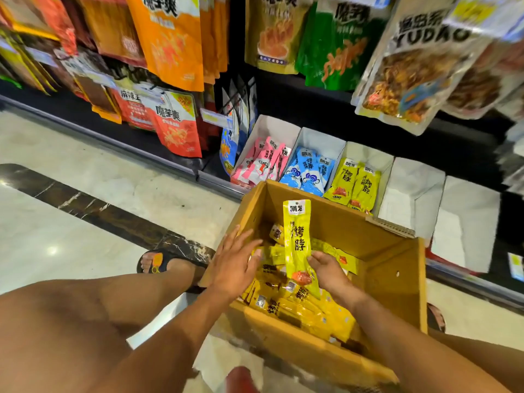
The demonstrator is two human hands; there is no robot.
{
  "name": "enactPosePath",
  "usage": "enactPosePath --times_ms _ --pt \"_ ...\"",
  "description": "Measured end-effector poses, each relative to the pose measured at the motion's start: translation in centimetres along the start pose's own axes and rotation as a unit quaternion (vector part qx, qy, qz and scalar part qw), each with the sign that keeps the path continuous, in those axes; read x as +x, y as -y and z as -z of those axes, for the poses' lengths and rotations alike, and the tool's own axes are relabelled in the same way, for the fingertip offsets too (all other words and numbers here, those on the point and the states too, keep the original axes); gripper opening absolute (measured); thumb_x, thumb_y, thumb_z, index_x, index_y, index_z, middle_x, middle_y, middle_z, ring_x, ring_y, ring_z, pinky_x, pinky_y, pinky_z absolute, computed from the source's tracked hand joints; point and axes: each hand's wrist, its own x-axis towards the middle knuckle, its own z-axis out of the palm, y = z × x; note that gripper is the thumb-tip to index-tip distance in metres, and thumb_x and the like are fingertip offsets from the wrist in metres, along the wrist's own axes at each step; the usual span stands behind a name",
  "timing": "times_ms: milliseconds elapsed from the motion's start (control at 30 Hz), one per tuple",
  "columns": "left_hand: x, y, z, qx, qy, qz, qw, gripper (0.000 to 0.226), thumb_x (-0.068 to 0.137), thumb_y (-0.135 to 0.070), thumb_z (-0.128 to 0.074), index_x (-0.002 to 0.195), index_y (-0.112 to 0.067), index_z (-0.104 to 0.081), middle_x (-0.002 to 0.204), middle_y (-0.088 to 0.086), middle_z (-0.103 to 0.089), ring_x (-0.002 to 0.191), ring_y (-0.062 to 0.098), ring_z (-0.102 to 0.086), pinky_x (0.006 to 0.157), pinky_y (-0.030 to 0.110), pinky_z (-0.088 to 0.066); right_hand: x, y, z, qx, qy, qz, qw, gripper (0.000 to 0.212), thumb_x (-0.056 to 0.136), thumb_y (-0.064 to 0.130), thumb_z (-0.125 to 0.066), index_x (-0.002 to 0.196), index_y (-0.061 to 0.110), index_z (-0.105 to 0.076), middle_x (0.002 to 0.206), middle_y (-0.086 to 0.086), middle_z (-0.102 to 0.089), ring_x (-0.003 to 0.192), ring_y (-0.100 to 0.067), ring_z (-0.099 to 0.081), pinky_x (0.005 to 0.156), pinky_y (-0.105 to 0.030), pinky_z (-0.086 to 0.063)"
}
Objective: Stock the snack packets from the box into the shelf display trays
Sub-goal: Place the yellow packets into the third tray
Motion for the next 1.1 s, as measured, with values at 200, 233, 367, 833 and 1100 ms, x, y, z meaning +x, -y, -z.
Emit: enactPosePath --times_ms 200,233,367,833,1100 --pt "2.7 -2.8 0.3 -0.265 -0.014 0.133 0.955 0.072 0.082 -0.088 -0.04 0.13 -0.041 -0.065 0.131 -0.012 -0.068 0.128 0.01 -0.056 0.108 0.044 -0.046 -0.8 2.3 -2.0 0.055 0.049 0.032 0.997 0.022 0.103 0.018 -0.055 0.12 0.009 -0.064 0.115 -0.008 -0.068 0.109 -0.017 -0.062 0.083 -0.028 -0.044" --pt "3.1 -2.7 0.4 -0.28 -0.01 0.154 0.947 0.07 0.075 -0.091 -0.047 0.124 -0.045 -0.067 0.121 -0.015 -0.072 0.117 0.009 -0.064 0.102 0.043 -0.051 -0.7 2.5 -2.4 0.038 0.065 0.051 0.996 0.023 0.103 0.018 -0.054 0.118 0.005 -0.066 0.11 -0.014 -0.069 0.099 -0.012 -0.061 0.079 -0.026 -0.043" --pt "4.0 -1.8 0.5 -0.36 0.01 0.184 0.914 0.047 0.066 -0.082 -0.067 0.1 -0.05 -0.073 0.095 -0.017 -0.078 0.093 0.009 -0.074 0.088 0.047 -0.059 -0.7 3.3 -4.0 0.015 0.094 0.085 0.992 0.02 0.104 0.012 -0.052 0.106 0.014 -0.071 0.073 0.011 -0.07 0.064 0.007 -0.052 0.064 -0.014 -0.041" --pt "5.1 1.3 0.6 -0.335 -0.115 0.222 0.908 0.044 0.089 -0.065 -0.051 0.113 -0.032 -0.066 0.1 -0.01 -0.074 0.093 0.015 -0.07 0.082 0.044 -0.057 5.0 -1.2 -2.7 -0.137 0.043 0.069 0.987 0.013 0.1 0.029 -0.06 0.092 0.029 -0.069 0.096 0.004 -0.073 0.093 -0.016 -0.067 0.081 -0.032 -0.05" --pt "6.2 3.1 -1.0 -0.29 -0.166 0.22 0.916 0.049 0.097 -0.065 -0.041 0.113 -0.024 -0.063 0.098 -0.001 -0.072 0.091 0.022 -0.068 0.079 0.044 -0.055 9.7 -4.9 -3.5 -0.273 0.071 0.086 0.956 0.012 0.098 0.026 -0.063 0.105 0.021 -0.071 0.107 0.003 -0.072 0.101 -0.02 -0.066 0.086 -0.03 -0.05"
